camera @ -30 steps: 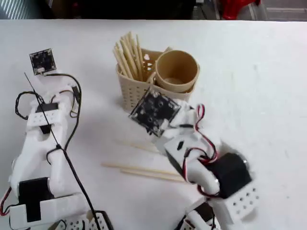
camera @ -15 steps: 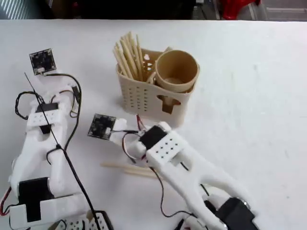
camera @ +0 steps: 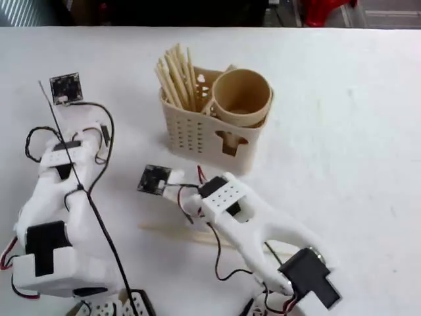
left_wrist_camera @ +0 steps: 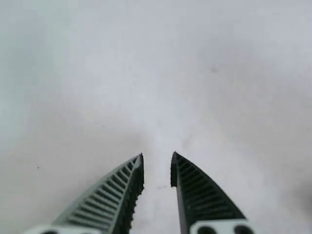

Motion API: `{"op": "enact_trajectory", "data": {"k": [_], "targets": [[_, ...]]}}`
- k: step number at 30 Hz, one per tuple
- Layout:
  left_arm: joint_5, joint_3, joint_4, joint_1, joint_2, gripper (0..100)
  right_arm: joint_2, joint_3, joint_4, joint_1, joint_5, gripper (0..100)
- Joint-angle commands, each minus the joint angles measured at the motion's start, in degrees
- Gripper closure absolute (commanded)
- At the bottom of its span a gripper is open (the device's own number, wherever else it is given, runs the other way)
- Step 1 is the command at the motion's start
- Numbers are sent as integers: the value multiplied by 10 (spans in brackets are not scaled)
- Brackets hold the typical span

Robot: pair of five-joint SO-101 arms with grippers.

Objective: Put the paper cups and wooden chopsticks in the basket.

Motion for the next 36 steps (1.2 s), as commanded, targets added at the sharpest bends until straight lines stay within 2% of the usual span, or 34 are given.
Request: {"op": "enact_trajectory", "data": {"k": [1,4,7,13,21,24,26,32,36], "targets": [[-5,-29,-11,-7,-1,894,6,-3,-22,13,5,849],[-5,-29,-11,-7,-1,894,6,-3,-22,13,5,890],[-5,-29,-11,-7,-1,894,1,-3,-22,13,5,985],[-5,-29,-11,-7,-1,894,-69,5,3,14,-44,981],[-5,-30,-11,-7,-1,894,-285,49,65,14,-47,981],[-5,-29,-11,-7,-1,894,-323,65,75,13,-47,980],[-5,-28,-11,-7,-1,894,-311,68,72,14,-47,967],[-5,-28,-4,-7,-1,894,-186,61,17,14,-42,824],[-5,-33,13,-7,-1,894,-99,60,-42,15,-21,811]]}}
